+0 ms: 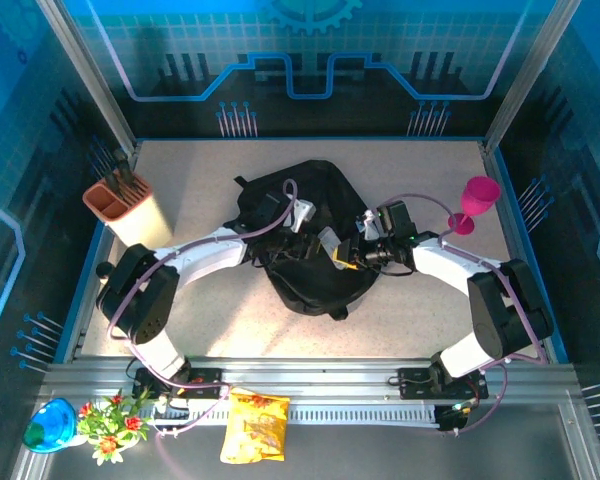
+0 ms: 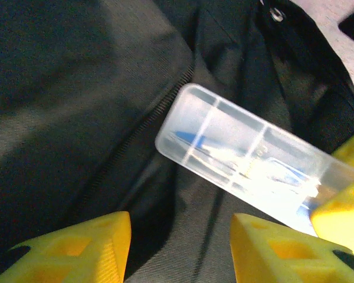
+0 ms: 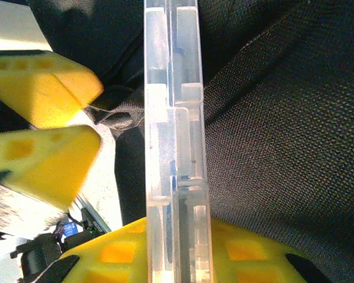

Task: Pack the student bag
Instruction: Place the personal item in the student bag.

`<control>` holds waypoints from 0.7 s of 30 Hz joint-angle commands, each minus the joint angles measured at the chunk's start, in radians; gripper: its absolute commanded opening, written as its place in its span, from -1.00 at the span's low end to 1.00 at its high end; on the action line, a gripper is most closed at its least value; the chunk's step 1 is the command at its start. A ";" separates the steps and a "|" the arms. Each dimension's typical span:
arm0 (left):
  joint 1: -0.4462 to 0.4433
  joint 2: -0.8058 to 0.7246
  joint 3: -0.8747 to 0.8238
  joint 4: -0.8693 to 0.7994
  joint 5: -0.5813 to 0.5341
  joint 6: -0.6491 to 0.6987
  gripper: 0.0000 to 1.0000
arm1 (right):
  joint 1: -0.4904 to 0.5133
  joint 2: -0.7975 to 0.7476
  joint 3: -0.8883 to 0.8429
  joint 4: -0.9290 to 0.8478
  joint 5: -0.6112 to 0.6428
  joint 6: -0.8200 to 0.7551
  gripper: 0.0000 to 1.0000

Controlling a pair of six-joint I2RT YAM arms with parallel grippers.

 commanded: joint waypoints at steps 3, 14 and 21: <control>-0.005 -0.012 0.096 -0.121 -0.141 0.052 0.01 | 0.003 0.055 -0.042 -0.077 0.052 0.059 -0.65; -0.006 0.124 0.280 -0.375 -0.175 0.273 -0.06 | -0.011 0.038 -0.049 -0.086 0.054 0.071 -0.66; -0.006 0.250 0.401 -0.455 -0.178 0.300 -0.06 | -0.031 -0.014 -0.070 -0.119 0.061 0.076 -0.68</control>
